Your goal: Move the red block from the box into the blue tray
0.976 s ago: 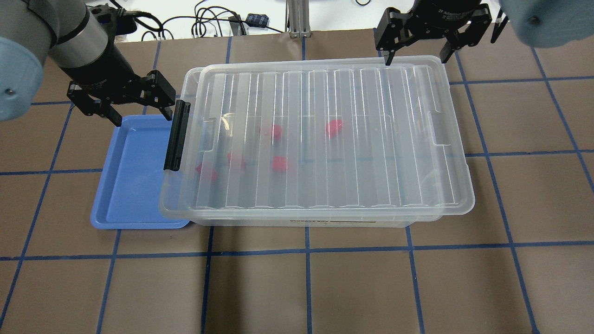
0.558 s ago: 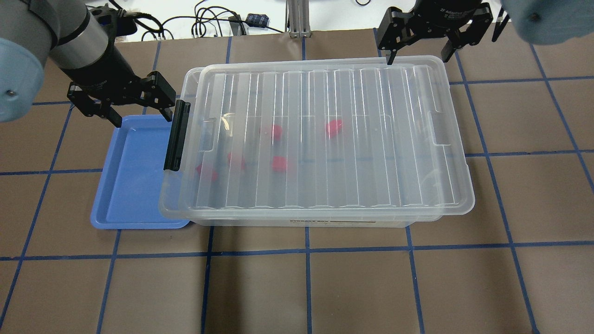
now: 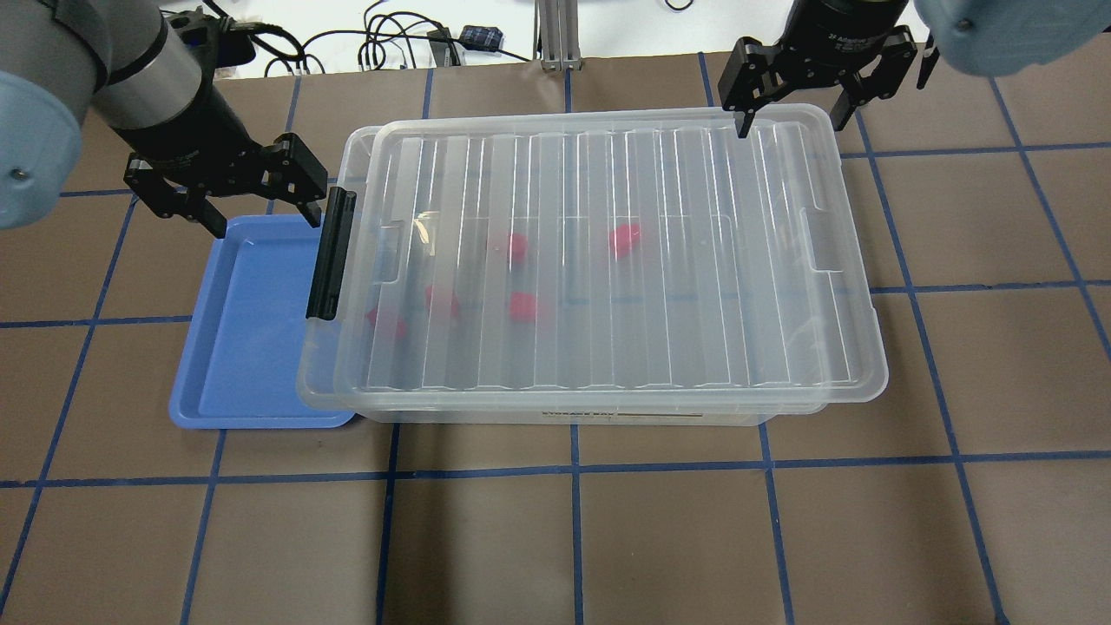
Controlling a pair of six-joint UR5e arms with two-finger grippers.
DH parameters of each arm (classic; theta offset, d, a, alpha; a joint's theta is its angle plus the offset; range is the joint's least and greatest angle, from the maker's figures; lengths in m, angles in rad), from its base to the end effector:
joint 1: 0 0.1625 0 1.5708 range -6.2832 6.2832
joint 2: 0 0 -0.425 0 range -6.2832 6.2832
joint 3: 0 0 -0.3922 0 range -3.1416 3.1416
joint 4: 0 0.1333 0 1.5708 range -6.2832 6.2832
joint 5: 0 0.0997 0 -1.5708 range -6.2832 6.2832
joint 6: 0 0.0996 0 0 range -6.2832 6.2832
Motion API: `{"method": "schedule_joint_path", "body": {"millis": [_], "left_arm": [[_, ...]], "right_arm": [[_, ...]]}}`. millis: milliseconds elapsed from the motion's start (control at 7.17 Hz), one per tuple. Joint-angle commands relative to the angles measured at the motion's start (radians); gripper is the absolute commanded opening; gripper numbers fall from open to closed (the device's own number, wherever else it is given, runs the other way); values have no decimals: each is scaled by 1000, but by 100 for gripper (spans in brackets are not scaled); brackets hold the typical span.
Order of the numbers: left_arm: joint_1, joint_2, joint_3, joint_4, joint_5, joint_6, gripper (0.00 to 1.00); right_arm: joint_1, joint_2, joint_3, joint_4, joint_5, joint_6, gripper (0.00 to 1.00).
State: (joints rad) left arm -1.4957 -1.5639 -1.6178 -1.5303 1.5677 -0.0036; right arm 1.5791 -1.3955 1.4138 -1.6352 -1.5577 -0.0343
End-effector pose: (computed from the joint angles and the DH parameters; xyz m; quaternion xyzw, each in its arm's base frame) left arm -0.0966 -0.4973 0.4722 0.0393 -0.9992 0.0002 0.0015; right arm 0.1393 -0.5693 0.4789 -0.0214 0.9995 -0.0231 0.0062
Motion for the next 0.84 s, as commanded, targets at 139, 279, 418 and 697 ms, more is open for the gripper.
{"method": "schedule_joint_path", "body": {"millis": [139, 279, 418, 697], "left_arm": [[0, -2, -1, -1, 2, 1, 100], [0, -2, -1, -1, 3, 1, 100], [0, -2, -1, -1, 2, 1, 100], [0, -4, -1, 1, 2, 1, 100]], "right_arm": [[-138, 32, 98, -11, -60, -160, 96], [-160, 20, 164, -96, -65, -174, 97], [-174, 3, 227, -132, -62, -182, 98], [-182, -14, 310, -225, -62, -184, 100]]}}
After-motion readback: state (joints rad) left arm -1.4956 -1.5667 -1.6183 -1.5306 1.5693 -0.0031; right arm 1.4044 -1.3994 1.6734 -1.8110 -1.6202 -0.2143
